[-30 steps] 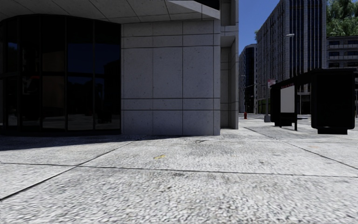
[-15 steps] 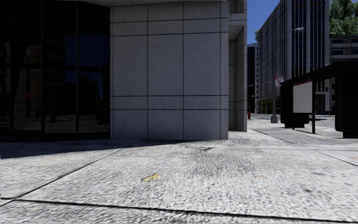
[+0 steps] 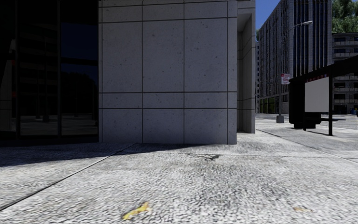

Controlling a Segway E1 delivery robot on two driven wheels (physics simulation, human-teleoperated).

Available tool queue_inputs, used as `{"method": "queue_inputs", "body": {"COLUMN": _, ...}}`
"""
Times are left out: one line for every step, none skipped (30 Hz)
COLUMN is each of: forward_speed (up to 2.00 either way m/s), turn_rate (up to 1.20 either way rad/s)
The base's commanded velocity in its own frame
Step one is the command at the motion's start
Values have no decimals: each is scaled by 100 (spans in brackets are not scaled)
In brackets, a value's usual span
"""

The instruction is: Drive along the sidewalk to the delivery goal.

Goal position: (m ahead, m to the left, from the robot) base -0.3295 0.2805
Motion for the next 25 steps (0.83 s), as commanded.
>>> {"method": "queue_inputs", "body": {"forward_speed": 0, "turn_rate": 0}}
{"method": "queue_inputs", "body": {"forward_speed": 0, "turn_rate": 0}}
{"method": "queue_inputs", "body": {"forward_speed": 0, "turn_rate": 0}}
{"method": "queue_inputs", "body": {"forward_speed": 0, "turn_rate": 0}}
{"method": "queue_inputs", "body": {"forward_speed": 0, "turn_rate": 0}}
{"method": "queue_inputs", "body": {"forward_speed": 0, "turn_rate": 0}}
{"method": "queue_inputs", "body": {"forward_speed": 0, "turn_rate": 0}}
{"method": "queue_inputs", "body": {"forward_speed": 0, "turn_rate": 0}}
{"method": "queue_inputs", "body": {"forward_speed": 0, "turn_rate": 0}}
{"method": "queue_inputs", "body": {"forward_speed": 0, "turn_rate": 0}}
{"method": "queue_inputs", "body": {"forward_speed": 0, "turn_rate": 0}}
{"method": "queue_inputs", "body": {"forward_speed": 0, "turn_rate": 0}}
{"method": "queue_inputs", "body": {"forward_speed": 0, "turn_rate": 0}}
{"method": "queue_inputs", "body": {"forward_speed": 0, "turn_rate": 0}}
{"method": "queue_inputs", "body": {"forward_speed": 0, "turn_rate": 0}}
{"method": "queue_inputs", "body": {"forward_speed": 0, "turn_rate": 0}}
{"method": "queue_inputs", "body": {"forward_speed": 0, "turn_rate": 0}}
{"method": "queue_inputs", "body": {"forward_speed": 0, "turn_rate": 0}}
{"method": "queue_inputs", "body": {"forward_speed": 0, "turn_rate": 0}}
{"method": "queue_inputs", "body": {"forward_speed": 0, "turn_rate": 0}}
{"method": "queue_inputs", "body": {"forward_speed": 0, "turn_rate": 0}}
{"method": "queue_inputs", "body": {"forward_speed": 0, "turn_rate": 0}}
{"method": "queue_inputs", "body": {"forward_speed": 0, "turn_rate": 0}}
{"method": "queue_inputs", "body": {"forward_speed": 0, "turn_rate": 0}}
{"method": "queue_inputs", "body": {"forward_speed": 0, "turn_rate": 0}}
